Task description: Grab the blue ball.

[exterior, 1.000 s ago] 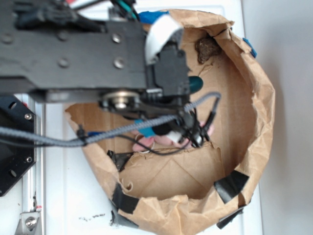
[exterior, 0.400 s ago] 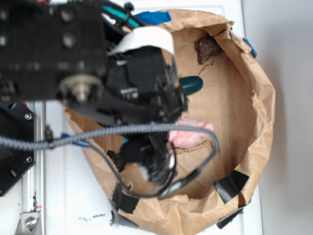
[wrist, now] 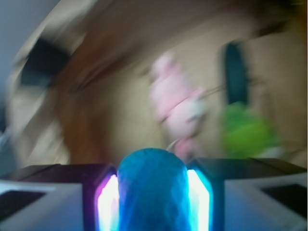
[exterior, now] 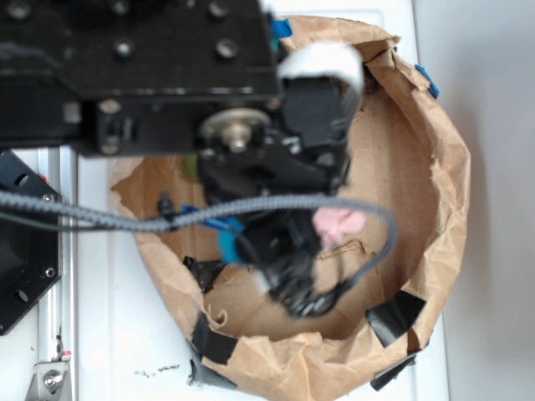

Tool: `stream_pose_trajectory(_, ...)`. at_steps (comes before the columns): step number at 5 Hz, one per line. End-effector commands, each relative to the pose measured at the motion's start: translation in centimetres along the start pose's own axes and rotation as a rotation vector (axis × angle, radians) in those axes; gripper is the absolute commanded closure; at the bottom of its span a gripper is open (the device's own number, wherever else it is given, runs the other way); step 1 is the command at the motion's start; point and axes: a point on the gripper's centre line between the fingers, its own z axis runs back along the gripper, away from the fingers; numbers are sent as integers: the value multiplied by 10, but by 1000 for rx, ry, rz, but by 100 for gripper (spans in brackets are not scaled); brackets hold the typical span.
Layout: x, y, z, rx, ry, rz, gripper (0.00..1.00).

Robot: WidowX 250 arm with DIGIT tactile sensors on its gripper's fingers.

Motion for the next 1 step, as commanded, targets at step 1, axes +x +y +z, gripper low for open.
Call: stream_pose_trajectory(1,32,13,12,10,-88,8,100)
